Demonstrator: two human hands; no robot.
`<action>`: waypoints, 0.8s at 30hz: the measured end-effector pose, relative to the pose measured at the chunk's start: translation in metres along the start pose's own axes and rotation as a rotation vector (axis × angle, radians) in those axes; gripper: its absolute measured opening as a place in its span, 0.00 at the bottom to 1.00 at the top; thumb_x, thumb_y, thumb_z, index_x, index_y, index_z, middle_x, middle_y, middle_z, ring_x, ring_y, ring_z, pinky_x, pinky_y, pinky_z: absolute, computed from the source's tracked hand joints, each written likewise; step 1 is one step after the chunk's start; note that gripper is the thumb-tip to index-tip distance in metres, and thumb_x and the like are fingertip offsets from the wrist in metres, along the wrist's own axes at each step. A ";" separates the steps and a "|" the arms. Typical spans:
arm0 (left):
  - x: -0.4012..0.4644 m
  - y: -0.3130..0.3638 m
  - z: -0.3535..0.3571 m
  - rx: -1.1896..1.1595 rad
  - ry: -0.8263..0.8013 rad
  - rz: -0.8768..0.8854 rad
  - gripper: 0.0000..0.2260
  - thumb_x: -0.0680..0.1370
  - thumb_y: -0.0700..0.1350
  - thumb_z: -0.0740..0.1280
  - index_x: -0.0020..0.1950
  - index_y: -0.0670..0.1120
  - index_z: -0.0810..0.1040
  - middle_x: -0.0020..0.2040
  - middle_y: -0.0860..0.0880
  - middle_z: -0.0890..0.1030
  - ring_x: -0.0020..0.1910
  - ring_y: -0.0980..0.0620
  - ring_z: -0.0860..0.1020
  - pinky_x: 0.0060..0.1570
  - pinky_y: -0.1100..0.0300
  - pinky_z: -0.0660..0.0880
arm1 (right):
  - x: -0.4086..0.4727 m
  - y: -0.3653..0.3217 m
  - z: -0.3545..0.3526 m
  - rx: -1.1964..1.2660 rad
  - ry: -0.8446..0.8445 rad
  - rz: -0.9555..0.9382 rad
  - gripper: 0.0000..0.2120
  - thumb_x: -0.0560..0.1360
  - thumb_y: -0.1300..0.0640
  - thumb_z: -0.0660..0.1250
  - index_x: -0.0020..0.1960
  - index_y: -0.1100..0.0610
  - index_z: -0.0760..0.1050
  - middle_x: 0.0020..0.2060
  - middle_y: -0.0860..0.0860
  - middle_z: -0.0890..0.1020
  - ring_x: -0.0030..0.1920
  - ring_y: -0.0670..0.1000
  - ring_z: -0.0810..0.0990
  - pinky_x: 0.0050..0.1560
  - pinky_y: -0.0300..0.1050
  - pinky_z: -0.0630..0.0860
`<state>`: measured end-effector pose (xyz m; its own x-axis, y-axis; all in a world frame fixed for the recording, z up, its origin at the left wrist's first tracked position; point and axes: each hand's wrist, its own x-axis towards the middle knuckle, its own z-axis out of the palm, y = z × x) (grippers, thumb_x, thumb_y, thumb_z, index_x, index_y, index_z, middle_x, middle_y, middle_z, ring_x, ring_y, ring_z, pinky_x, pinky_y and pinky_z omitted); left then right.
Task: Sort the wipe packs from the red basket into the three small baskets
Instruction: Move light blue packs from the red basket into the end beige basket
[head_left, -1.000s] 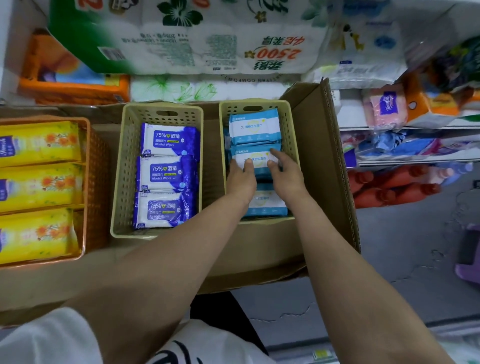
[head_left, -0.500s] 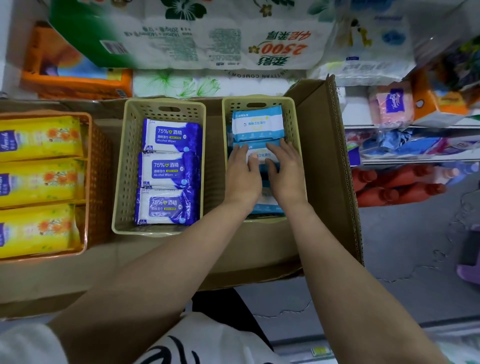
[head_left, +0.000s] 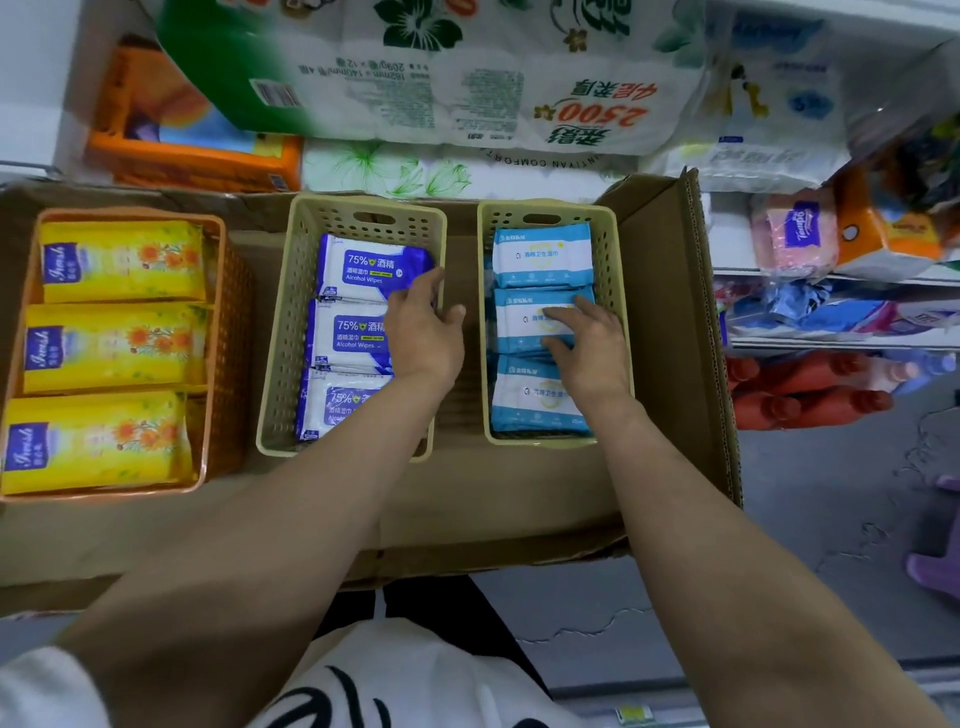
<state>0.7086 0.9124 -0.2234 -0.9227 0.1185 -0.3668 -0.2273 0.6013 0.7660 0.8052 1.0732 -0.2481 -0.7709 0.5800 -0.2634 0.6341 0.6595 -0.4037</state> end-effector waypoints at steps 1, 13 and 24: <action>-0.001 -0.004 -0.001 -0.004 -0.040 0.007 0.21 0.79 0.43 0.68 0.73 0.52 0.70 0.66 0.45 0.72 0.66 0.46 0.71 0.65 0.50 0.72 | 0.001 -0.001 0.000 0.007 0.005 0.006 0.19 0.76 0.57 0.71 0.67 0.48 0.76 0.72 0.52 0.71 0.72 0.54 0.66 0.71 0.49 0.64; -0.043 -0.020 0.014 0.085 -0.135 0.393 0.22 0.79 0.41 0.68 0.72 0.45 0.71 0.69 0.45 0.70 0.70 0.47 0.66 0.71 0.59 0.62 | -0.016 0.003 -0.028 0.094 -0.028 0.122 0.17 0.75 0.56 0.72 0.64 0.52 0.79 0.60 0.53 0.81 0.59 0.52 0.79 0.58 0.49 0.79; -0.055 -0.013 0.025 0.376 -0.343 0.695 0.20 0.80 0.40 0.63 0.73 0.44 0.71 0.71 0.45 0.73 0.73 0.46 0.67 0.75 0.49 0.52 | -0.063 -0.007 -0.018 -0.090 -0.113 0.260 0.23 0.76 0.54 0.71 0.70 0.52 0.73 0.62 0.56 0.80 0.60 0.59 0.79 0.58 0.54 0.77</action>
<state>0.7705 0.9180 -0.2263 -0.6555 0.7524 -0.0651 0.5285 0.5186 0.6721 0.8503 1.0412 -0.2129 -0.5808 0.6814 -0.4454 0.8100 0.5384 -0.2325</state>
